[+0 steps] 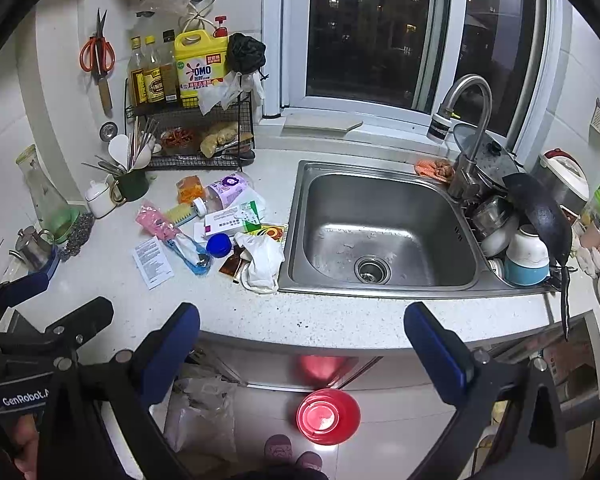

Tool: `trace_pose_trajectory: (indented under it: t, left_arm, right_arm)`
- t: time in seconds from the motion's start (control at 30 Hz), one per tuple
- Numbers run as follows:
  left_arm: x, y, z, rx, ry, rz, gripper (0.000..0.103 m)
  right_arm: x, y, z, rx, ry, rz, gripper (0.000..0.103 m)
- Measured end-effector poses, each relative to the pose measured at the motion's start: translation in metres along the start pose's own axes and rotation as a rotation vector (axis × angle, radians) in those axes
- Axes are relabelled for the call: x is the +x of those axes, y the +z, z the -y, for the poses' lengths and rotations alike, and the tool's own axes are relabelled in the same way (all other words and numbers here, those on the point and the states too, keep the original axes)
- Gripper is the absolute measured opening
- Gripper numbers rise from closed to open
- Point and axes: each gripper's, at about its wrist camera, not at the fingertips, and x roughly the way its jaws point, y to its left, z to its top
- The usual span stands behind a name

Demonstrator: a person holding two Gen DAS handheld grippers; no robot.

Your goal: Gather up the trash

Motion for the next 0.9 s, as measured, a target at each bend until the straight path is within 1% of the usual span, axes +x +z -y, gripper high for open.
trace_pose_trajectory:
  t: [0.9]
  left_arm:
    - [-0.0033, 0.003, -0.0021, -0.007, 0.011, 0.013, 0.103]
  right_arm:
    - [0.0014, 0.0065, -0.002, -0.019, 0.011, 0.013, 0.103]
